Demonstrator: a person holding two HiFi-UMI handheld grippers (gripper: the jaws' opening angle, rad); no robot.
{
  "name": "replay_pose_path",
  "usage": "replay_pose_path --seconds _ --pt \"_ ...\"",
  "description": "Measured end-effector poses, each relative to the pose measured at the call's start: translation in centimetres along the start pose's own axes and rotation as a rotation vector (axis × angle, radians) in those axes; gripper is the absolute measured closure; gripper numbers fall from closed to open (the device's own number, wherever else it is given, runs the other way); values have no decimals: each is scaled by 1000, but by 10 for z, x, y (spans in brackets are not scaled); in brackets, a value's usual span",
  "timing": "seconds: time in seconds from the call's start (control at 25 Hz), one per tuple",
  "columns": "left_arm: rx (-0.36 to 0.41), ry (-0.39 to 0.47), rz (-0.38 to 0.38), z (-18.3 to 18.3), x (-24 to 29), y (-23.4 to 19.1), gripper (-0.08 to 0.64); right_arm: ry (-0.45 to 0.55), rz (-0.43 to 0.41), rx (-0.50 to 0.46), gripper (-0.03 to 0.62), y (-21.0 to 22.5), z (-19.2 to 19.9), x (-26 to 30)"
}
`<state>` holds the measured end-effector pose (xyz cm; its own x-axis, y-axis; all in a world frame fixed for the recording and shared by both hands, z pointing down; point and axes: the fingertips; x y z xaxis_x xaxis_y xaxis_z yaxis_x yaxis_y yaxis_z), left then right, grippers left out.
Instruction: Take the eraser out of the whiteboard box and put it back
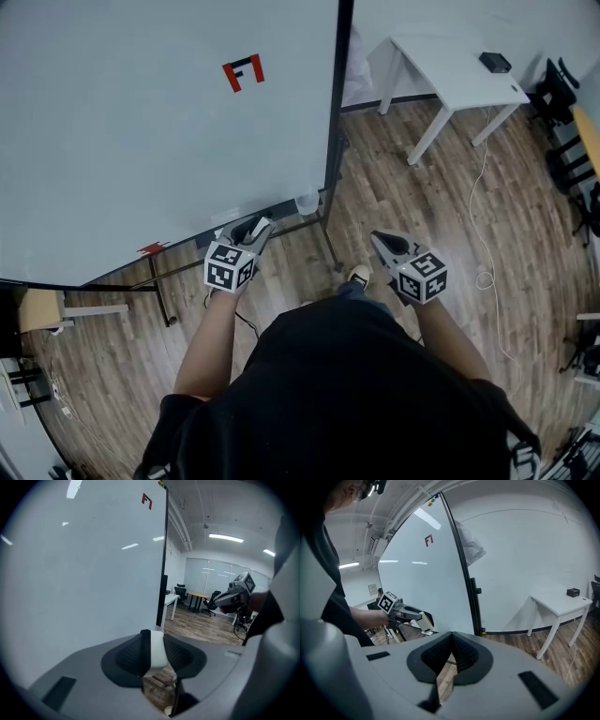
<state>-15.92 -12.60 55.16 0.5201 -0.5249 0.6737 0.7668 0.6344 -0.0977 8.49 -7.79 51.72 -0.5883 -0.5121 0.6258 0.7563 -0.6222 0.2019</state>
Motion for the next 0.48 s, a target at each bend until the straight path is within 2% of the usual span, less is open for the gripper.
replay_pose_path --seconds 0.48 --pt "-6 5 -4 17 -15 2 410 -9 10 -2 597 -16 11 -6"
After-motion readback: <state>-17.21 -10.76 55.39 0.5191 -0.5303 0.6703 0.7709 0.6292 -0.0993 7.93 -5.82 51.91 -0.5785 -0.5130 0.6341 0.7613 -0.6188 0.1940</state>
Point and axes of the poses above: the fingertips, and each gripper's own axes: x forward along the fingers, y to its right, z out of its underside, and after that the axes turned 12 degrees about -y, right-handed
